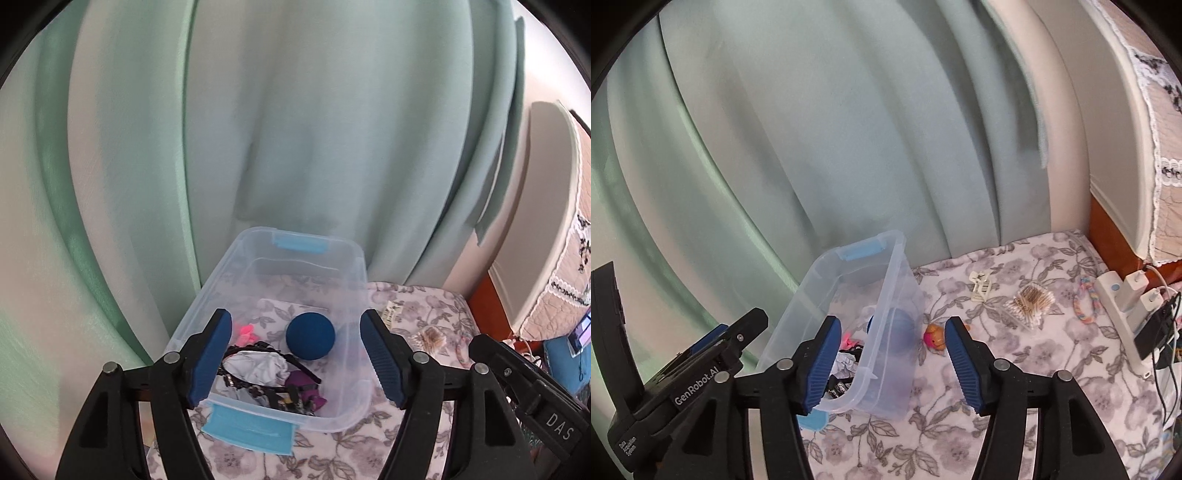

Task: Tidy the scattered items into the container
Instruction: 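Withdraw both tools from the container toward the white clip and rainbow bracelet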

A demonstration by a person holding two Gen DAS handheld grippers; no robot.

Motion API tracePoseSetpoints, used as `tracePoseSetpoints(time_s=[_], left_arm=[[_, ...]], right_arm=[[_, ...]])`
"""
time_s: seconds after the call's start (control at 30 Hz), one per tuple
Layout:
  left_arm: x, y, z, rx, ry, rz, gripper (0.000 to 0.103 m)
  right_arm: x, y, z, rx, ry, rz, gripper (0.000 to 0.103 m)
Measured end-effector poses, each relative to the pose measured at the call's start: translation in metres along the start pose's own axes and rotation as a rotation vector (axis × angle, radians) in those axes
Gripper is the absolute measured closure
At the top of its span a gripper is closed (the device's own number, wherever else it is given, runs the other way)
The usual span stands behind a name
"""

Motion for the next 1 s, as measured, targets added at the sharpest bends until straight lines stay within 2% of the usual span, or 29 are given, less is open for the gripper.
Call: tracePoseSetpoints(time_s=[0.07,0.7,1.0], left_arm=[[-0.007,0.003,-0.005,-0.006,-0.005,0.005,0.023],[-0.079,0.025,-0.033,-0.045,-0.076,0.063,0.02],[-0.112,0.029,-0.037,-0.051,-0.11,0.091,0.02]], right_arm=[[-0.007,0.004,-0.008,-0.015,-0.001,0.011,0.039],[-0.073,0.043,-0.069,-0.14,-0.015,0.099,0.022],[-0.103,0.054,-0.083,-0.172,-0.039,0.108,0.017]])
Point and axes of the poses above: each gripper's, at about its wrist camera, not at the fingertips, and z roughly the way its jaws point, x to its left, y to its top, the point moved 10 cm from there along z, roughly the way its jaws point, and after that the axes turned 14 degrees about z, right-handed, at the moved point
